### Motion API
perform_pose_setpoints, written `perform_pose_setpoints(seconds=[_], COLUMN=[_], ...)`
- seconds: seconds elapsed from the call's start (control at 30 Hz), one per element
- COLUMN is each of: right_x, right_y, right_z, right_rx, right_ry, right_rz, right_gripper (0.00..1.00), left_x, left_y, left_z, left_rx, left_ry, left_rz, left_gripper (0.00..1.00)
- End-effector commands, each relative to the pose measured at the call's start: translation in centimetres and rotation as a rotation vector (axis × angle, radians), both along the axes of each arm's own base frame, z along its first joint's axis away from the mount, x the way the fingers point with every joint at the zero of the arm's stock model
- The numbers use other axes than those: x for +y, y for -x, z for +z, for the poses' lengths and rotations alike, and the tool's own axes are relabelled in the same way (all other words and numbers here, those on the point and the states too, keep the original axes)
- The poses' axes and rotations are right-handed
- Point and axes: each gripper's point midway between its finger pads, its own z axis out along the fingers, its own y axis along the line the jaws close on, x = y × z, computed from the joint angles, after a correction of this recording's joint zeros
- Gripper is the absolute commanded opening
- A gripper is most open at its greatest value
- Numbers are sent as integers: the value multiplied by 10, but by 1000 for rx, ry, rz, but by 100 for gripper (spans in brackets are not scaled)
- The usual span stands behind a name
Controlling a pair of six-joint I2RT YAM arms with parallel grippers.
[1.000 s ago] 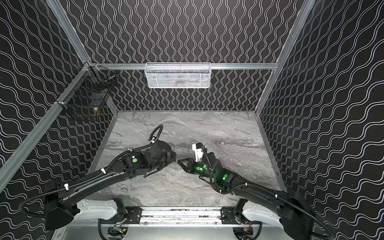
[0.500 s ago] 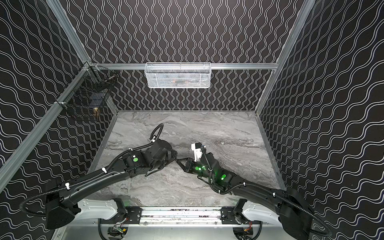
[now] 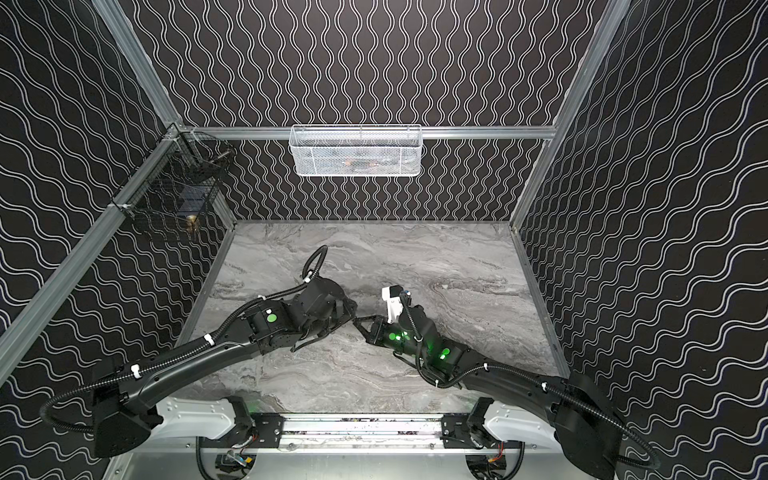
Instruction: Unlock with the key
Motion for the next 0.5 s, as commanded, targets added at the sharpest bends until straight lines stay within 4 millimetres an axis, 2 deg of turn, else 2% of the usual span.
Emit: perform_pose_setpoints(seconds=[0.0, 0.3, 0.47], right_x=[1, 2, 1], right_y=[-6, -12, -8], right_z=[14, 23, 19], right_rx=[-50, -88, -82], right_ry=[-16, 3, 22], right_rz=[-22, -38, -19], right_gripper=[9, 8, 15], left_x=[-10, -12, -6], left_y=[0, 6, 2], left_z=[7, 10, 16], left_rx=[-9, -9, -36], left_ry=[29, 51, 32], left_rz=[-39, -55, -33], left_gripper=[3, 3, 4])
